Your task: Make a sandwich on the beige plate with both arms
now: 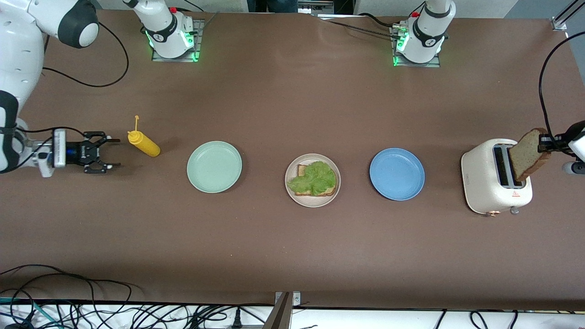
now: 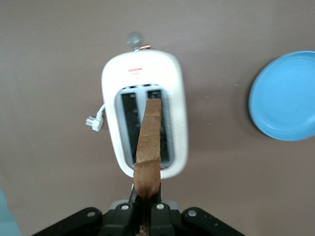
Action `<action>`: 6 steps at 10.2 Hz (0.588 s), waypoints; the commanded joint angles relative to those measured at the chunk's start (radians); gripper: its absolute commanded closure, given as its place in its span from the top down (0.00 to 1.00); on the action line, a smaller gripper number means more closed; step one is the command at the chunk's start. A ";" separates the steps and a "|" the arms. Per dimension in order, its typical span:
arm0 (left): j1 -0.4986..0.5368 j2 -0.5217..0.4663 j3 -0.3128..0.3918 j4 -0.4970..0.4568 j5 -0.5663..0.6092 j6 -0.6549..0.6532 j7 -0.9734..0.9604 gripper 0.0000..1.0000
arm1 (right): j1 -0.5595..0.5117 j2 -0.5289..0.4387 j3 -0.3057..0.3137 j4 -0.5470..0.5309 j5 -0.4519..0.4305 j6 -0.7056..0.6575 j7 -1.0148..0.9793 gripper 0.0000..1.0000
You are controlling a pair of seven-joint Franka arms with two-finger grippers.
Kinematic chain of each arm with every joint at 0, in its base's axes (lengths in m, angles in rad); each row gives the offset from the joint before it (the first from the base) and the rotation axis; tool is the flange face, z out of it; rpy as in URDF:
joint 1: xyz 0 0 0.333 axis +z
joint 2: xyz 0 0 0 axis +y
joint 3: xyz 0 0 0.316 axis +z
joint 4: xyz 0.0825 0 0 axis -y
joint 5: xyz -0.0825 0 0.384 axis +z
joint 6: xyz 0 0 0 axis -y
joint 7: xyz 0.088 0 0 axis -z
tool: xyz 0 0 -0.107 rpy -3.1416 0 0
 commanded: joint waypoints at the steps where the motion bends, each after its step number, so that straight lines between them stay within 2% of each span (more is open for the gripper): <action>1: -0.046 0.011 -0.066 0.093 0.037 -0.076 0.003 0.00 | -0.006 0.001 0.008 0.218 -0.043 -0.110 0.312 0.90; 4: -0.170 0.019 -0.064 0.093 -0.015 -0.076 -0.044 0.00 | 0.005 -0.048 0.006 0.385 -0.058 -0.158 0.774 0.90; 6: -0.210 0.060 -0.064 0.093 -0.168 -0.075 -0.047 0.00 | 0.031 -0.097 0.005 0.432 -0.067 -0.158 1.077 0.90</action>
